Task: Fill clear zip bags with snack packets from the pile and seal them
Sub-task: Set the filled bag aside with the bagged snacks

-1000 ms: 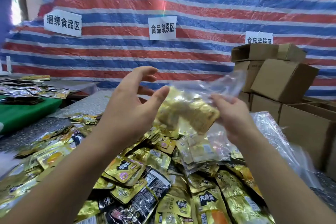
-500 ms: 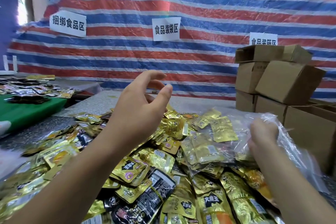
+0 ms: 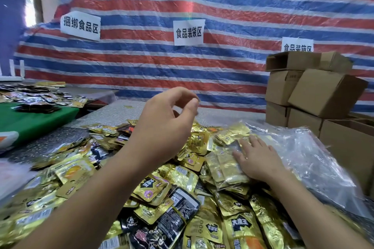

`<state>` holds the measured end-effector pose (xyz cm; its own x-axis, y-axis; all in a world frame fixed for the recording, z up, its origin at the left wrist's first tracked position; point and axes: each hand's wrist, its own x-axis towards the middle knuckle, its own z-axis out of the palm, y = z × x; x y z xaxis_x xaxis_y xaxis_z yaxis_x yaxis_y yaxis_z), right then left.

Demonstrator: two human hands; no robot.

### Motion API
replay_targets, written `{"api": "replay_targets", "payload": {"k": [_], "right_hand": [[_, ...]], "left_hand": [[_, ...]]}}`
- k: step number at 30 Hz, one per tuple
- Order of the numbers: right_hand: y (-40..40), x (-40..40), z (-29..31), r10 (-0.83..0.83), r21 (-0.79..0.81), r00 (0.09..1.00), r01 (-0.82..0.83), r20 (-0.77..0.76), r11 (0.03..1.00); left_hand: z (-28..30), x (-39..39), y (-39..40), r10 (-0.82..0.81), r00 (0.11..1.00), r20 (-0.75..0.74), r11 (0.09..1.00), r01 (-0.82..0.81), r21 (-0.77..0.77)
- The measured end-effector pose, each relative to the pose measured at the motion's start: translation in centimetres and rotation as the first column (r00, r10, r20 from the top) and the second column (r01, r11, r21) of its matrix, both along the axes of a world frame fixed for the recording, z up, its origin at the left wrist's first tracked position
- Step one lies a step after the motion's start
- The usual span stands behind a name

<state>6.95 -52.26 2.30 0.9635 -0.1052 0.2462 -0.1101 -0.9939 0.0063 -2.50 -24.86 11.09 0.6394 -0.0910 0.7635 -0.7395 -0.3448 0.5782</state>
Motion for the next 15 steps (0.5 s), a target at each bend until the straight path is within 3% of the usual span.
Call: {"api": "replay_targets", "payload": {"k": [9,15], "right_hand": [[-0.6,-0.5,0.0,-0.003,0.006,1.000,0.003,-0.011,1.000],[2.6,-5.6,0.7,0.110,0.058,0.968,-0.126,0.226,0.990]], "left_hand": [[-0.6,0.0,-0.7,-0.065,0.998,-0.020,0.997,0.065,0.042],[-0.8,-0.2,-1.0,-0.015,1.000,0.017,0.992,0.013,0.122]]}}
